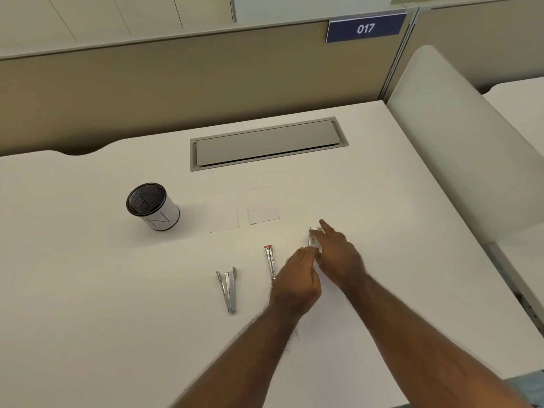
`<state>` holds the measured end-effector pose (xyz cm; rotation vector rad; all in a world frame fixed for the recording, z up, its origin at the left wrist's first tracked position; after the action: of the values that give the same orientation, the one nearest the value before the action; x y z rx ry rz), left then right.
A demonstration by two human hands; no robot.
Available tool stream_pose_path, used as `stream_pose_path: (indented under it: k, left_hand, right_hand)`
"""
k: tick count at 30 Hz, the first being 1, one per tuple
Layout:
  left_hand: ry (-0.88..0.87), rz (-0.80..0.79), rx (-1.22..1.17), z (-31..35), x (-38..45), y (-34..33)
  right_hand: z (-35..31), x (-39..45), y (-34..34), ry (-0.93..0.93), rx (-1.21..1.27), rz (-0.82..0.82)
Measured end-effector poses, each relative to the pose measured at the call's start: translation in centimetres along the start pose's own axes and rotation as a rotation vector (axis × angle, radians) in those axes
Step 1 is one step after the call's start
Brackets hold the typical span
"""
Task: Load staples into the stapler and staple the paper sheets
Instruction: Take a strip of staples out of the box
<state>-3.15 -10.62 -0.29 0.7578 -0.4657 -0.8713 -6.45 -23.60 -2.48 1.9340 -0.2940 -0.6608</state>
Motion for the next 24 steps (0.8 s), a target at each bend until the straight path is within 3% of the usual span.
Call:
stream_pose_path:
  k: [6,11,14,18,24]
  left_hand:
    - [0.199,-0.049,-0.275,-0.6,1.9,0.1]
    - [0.551,0.166,-0.806,-1.9,2.8,1.4]
    - [0.569,0.169,-1.050,-2.2,3.0,2.0]
    - [0.578,-0.027,-1.465,-2.1,3.1,2.2]
    - [0.442,-0.210,-1.728,-1.3,2.2,2.9]
  right_hand:
    - [0.2,0.9,0.9,0.016,0.065,0.029]
    - [0.6,-0.1,2.1,0.066,0.257,0.048]
    - [0.2,-1.3,3.2,0.170,0.298,0.107]
    - [-0.8,-2.9,5.0,0.256,0.329,0.103]
    - [-2.0,-4.8,7.0,0.301,0.252,0.067]
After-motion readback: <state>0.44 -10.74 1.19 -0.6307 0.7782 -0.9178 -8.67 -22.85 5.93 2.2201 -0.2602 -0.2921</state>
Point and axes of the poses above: each hand's wrist, its own x-axis towards the middle knuckle, its own y-axis out of the back of the hand, z = x × y, the point moved 3 cm from there along x, towards the middle knuckle, and after that the axes turned 8 degrees about -z, right-handed, at the moved point
